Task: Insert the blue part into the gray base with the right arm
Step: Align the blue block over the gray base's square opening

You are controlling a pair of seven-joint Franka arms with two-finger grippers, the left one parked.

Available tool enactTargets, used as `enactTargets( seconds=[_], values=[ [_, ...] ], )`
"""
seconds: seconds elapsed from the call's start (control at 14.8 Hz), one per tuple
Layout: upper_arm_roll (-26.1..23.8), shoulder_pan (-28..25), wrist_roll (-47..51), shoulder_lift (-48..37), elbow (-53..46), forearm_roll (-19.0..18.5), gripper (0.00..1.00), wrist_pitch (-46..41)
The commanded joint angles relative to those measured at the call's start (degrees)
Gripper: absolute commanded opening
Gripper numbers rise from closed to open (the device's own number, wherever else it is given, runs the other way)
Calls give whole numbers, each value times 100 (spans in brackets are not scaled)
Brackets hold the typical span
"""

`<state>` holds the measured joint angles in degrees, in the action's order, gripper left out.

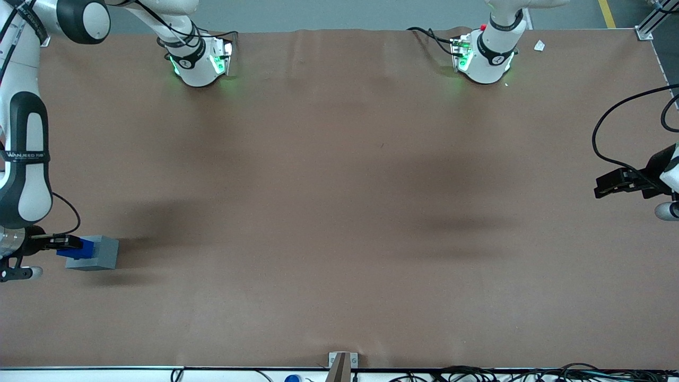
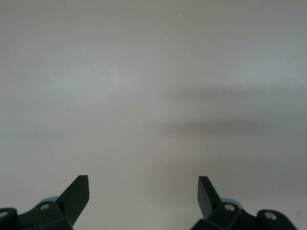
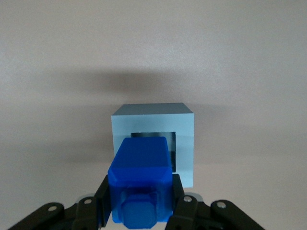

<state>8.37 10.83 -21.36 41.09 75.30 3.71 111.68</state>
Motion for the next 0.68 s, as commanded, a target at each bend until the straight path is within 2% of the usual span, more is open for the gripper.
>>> enactTargets(
  seconds=[0.0, 0.61],
  values=[
    [77, -45, -27, -4, 20, 95, 0, -15],
    [77, -28, -18, -4, 29, 95, 0, 55]
  ],
)
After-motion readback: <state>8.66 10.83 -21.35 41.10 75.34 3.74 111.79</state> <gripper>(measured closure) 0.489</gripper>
